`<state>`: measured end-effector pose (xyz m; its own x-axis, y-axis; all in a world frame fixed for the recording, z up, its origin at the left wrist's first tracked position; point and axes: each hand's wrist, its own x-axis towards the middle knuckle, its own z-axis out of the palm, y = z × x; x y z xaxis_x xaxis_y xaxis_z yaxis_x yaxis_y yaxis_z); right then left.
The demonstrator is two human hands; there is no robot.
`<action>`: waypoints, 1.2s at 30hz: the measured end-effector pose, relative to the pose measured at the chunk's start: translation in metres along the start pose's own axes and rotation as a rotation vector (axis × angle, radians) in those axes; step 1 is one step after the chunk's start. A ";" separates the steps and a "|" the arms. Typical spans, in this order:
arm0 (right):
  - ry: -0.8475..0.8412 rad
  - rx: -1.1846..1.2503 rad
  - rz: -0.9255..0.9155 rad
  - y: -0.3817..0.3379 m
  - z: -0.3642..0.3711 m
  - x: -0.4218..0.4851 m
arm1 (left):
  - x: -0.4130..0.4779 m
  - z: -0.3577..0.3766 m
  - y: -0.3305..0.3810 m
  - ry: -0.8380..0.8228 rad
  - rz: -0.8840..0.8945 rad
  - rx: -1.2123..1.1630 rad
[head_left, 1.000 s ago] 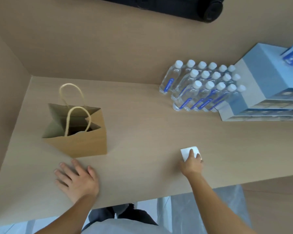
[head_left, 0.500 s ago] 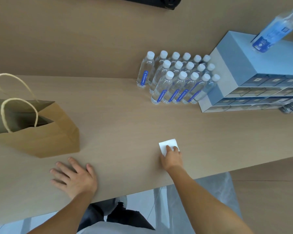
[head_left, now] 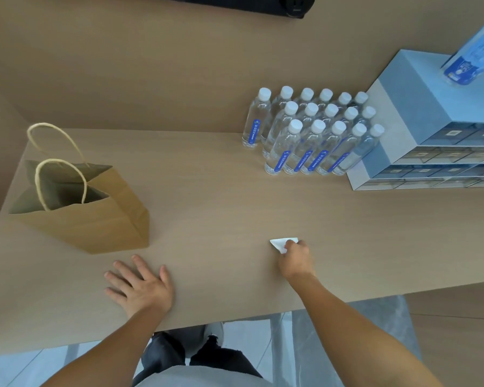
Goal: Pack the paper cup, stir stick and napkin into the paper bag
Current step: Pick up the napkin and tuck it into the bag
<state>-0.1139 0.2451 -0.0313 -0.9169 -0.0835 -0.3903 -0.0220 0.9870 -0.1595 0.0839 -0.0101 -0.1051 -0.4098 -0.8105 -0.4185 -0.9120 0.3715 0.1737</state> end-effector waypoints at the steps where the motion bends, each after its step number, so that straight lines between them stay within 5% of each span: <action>1: -0.014 0.129 0.008 -0.005 -0.002 -0.001 | 0.000 -0.001 -0.001 0.001 0.012 -0.001; 4: -0.136 0.642 0.119 -0.026 -0.010 -0.006 | -0.001 -0.006 -0.010 -0.015 0.060 0.044; 9: -0.597 1.393 0.238 -0.075 -0.030 -0.021 | 0.008 -0.025 -0.043 -0.009 0.225 0.171; 15: -0.964 1.820 0.059 -0.149 -0.055 -0.038 | 0.022 -0.048 -0.081 -0.024 0.429 0.244; 18: -1.066 1.753 -0.121 -0.190 -0.076 -0.050 | 0.027 -0.060 -0.093 -0.037 0.486 0.247; 27: -0.757 1.183 -0.645 -0.288 -0.151 -0.084 | 0.041 -0.089 -0.127 -0.039 0.584 0.348; 36: -0.015 0.831 -1.181 -0.352 -0.201 -0.126 | 0.066 -0.090 -0.150 -0.001 0.403 0.175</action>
<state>-0.0708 -0.0642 0.2558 -0.5231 -0.7852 0.3313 -0.5111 -0.0221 -0.8593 0.1923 -0.1601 -0.0789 -0.7321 -0.5848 -0.3492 -0.6631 0.7291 0.1694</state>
